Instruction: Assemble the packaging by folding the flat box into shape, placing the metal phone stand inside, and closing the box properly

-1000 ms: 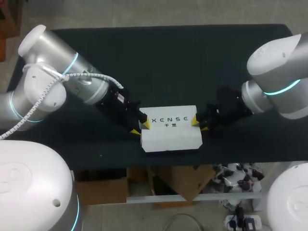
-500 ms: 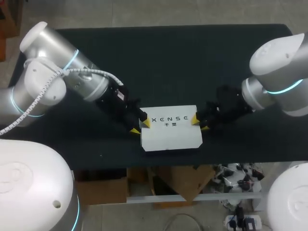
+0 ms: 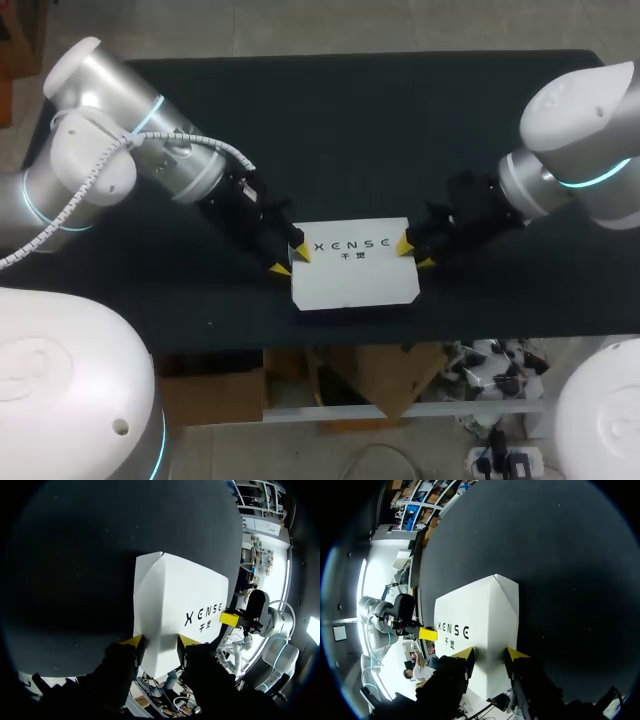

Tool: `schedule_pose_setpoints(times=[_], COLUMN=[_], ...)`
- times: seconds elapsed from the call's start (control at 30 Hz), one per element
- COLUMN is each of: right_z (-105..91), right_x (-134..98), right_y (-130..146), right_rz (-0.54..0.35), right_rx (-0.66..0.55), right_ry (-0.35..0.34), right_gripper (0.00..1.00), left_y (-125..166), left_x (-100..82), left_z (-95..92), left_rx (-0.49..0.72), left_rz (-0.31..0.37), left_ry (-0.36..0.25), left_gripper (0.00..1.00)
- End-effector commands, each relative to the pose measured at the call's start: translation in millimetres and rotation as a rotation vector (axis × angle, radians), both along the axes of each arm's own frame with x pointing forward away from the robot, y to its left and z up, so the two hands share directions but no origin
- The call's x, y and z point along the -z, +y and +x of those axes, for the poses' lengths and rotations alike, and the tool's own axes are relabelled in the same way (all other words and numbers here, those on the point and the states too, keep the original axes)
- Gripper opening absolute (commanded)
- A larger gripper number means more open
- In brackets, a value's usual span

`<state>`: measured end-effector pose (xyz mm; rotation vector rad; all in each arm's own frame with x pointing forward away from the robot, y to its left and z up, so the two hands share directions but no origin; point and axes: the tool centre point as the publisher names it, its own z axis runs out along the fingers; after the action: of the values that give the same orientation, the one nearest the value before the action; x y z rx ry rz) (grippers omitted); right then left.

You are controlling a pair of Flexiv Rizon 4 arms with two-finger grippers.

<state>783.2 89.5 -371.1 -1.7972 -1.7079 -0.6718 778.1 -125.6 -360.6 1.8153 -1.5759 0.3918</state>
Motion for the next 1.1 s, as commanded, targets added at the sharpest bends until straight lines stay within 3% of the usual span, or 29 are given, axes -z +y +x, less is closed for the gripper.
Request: schedule_pose_setpoints(times=[0.03, 1.1], right_z=[1.7, 9.8], right_x=[0.7, -4.7], right_y=[13.4, 8.9], right_rz=[0.008, 0.040], right_rx=[-0.006, -0.002], right_ry=[0.015, 0.087], right_gripper=[0.40, 0.39], left_y=[-14.2, -14.3], left_x=[-3.0, -10.6], left_z=[3.0, 13.2], left_rx=[0.002, -0.014], left_rz=[0.004, 0.008], left_ry=[0.007, 0.121], left_gripper=[0.41, 0.44])
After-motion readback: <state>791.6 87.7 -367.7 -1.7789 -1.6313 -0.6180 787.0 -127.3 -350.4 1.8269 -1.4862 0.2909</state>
